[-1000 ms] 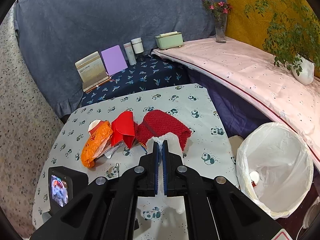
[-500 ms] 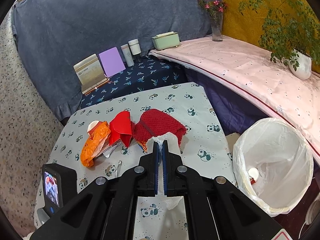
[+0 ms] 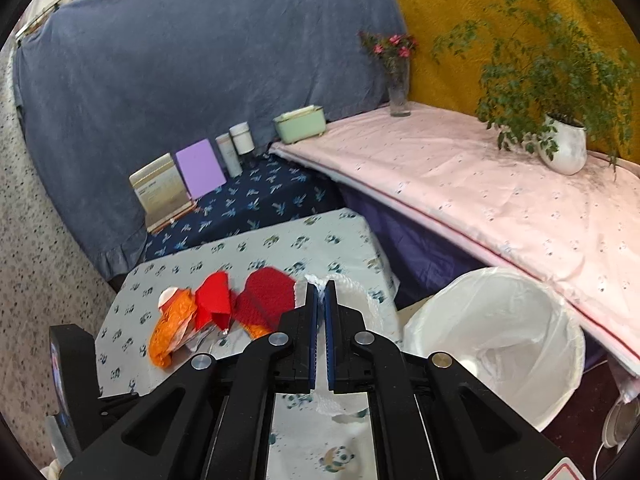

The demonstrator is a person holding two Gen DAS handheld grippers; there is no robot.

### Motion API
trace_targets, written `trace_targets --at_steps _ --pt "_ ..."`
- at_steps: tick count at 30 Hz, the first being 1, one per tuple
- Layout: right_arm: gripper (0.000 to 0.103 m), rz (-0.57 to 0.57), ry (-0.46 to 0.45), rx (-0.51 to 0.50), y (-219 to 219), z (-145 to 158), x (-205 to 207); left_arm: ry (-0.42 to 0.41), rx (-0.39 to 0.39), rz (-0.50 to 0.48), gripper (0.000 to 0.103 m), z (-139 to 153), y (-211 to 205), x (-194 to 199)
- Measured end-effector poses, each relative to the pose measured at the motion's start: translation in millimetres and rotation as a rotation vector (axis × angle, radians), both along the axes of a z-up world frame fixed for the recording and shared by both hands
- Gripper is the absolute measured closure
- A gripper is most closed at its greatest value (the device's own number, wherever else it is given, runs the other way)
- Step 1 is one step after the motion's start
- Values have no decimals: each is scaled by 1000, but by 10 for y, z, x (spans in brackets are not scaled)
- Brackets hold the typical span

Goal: Collect trash
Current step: 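Carry the pouch in the left tool while the right tool carries the plastic to the bin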

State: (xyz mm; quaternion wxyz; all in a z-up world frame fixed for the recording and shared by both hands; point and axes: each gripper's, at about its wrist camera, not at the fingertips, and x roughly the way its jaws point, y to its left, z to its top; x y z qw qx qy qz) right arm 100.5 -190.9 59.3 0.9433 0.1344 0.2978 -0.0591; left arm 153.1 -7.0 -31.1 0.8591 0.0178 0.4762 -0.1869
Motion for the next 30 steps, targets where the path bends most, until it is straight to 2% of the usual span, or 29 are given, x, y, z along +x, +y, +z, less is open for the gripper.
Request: trace_targets --at_steps 7,13,21,30 --pt "100 -79 -45 -12 -412 173 -166 -41 -42 -105 95 274 -507 16" --pt "100 -161 -50 -16 -764 180 -311 -75 -61 -222 95 445 -1038 -32" --pt "100 -256 -15 -9 -1177 58 -440 -86 -70 -340 94 485 -1631 -103" --pt "99 -310 22 5 -1446 -94 -503 -85 -76 -440 94 428 -2082 -191"
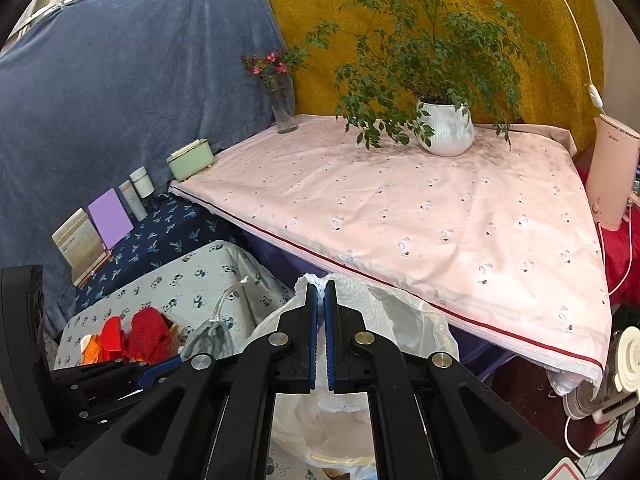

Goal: Collect trash
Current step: 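Carry the pouch in the left tool while the right tool carries the plastic to the bin, then open the left tool over the bin while the right tool opens too, then move both open tools back over the table items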

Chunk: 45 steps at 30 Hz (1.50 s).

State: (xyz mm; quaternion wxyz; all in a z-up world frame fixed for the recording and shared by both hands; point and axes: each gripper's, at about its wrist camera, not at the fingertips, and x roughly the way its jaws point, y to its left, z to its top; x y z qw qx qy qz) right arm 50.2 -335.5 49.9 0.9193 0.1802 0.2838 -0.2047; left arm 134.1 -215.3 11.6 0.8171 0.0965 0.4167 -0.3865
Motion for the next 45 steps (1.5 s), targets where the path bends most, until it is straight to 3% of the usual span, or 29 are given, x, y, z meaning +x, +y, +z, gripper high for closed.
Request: trace_targets --at_steps 5,7,10,17,34,45 --pt "94 -25 5 5 -64 -37 -38 -11 -3 -37 86 -36 -192 -27" --pt "90 -36 3 7 -90 -37 -58 -27 -1 -28 63 -33 -202 -33" --pt "77 -50 -1 -1 -106 -24 -86 -50 -7 -14 50 -16 -188 -36" --pt "66 -56 -12 -19 -61 42 -127 -65 -6 21 48 21 -88 23" --pt "58 20 -30 -50 386 189 -35 -96 -33 148 37 153 501 136" --pt "56 140 -4 -57 927 140 201 -109 -2 277 33 65 1152 249"
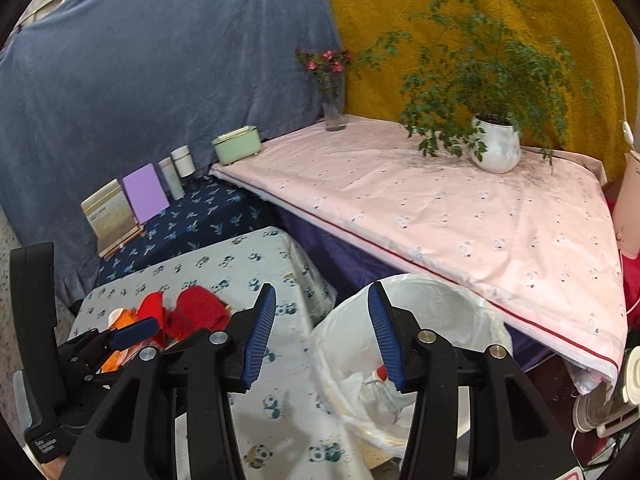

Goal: Collect trash
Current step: 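Move both open tools back over the table items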

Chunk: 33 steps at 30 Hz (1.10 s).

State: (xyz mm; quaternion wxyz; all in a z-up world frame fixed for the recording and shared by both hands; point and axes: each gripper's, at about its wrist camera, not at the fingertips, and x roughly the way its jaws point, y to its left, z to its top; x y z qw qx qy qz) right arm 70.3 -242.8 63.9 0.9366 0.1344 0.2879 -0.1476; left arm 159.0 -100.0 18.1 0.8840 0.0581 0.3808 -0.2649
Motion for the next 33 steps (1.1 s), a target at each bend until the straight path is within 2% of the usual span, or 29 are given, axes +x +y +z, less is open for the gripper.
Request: trace_targets --at_steps 8,13,18,24,30,32,33 --pt "56 84 33 3 416 -109 180 19 35 122 24 -191 531 98" --pt "56 121 49 10 616 -190 282 75 55 198 21 -373 761 190" --pt "56 142 70 17 715 -289 327 169 75 259 21 -655 842 239" --pt "56 143 108 30 715 -473 405 276 78 308 21 -980 843 326" --pt "56 148 136 45 689 -629 494 317 78 348 22 -1170 821 437" --pt "56 150 144 50 683 -670 529 327 76 345 26 -1218 811 457" --pt "56 150 149 53 683 -694 549 330 80 339 33 -1235 799 463"
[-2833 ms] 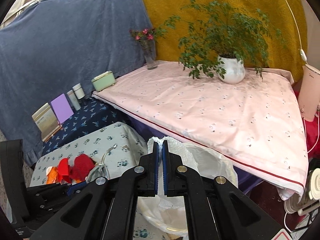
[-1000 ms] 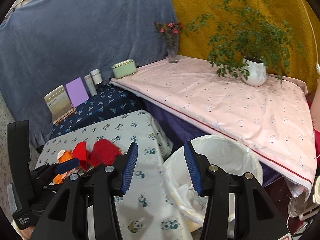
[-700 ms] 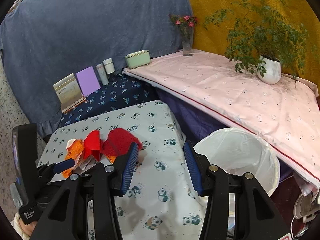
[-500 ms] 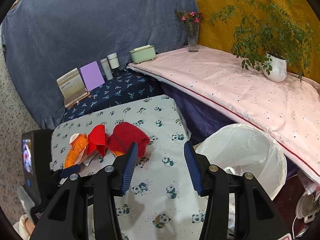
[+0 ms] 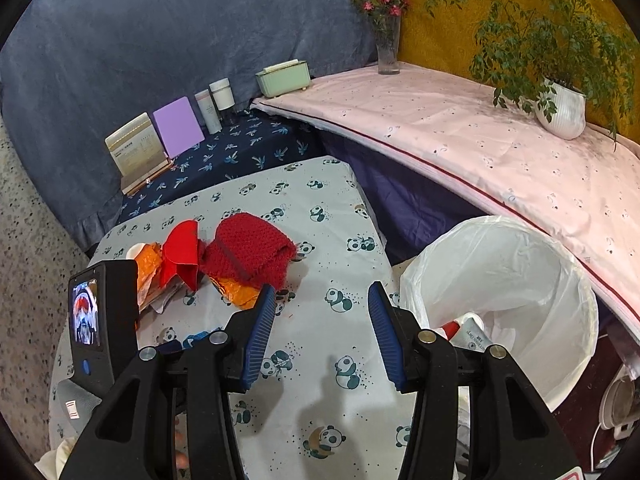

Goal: Collect trash
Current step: 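Move both open tools back over the table items, then grasp the blue strap with the left tool, then grasp and lift the red knitted cloth with the right tool while the left tool holds the strap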

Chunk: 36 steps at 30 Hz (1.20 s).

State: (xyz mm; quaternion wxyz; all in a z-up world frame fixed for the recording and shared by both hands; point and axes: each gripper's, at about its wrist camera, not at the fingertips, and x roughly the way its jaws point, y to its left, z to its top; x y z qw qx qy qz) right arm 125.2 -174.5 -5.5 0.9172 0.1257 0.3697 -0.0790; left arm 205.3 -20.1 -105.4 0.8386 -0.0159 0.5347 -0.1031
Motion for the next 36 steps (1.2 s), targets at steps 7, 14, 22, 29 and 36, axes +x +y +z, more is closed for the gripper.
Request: trace_targets --at_steps 7,14,22,29,36 --pt "56 4 25 17 19 -142 111 11 -18 -45 62 -29 9 -19" --pt "56 24 42 34 103 -230 251 -14 -52 -59 69 115 133 -73" --pt "56 51 46 30 197 -276 551 -101 -48 -38 70 463 329 -52" --pt "56 75 68 23 254 -392 896 -153 -43 -23 70 666 459 86" --pt "58 73 105 24 249 -544 1181 -179 -44 -21 70 736 508 239"
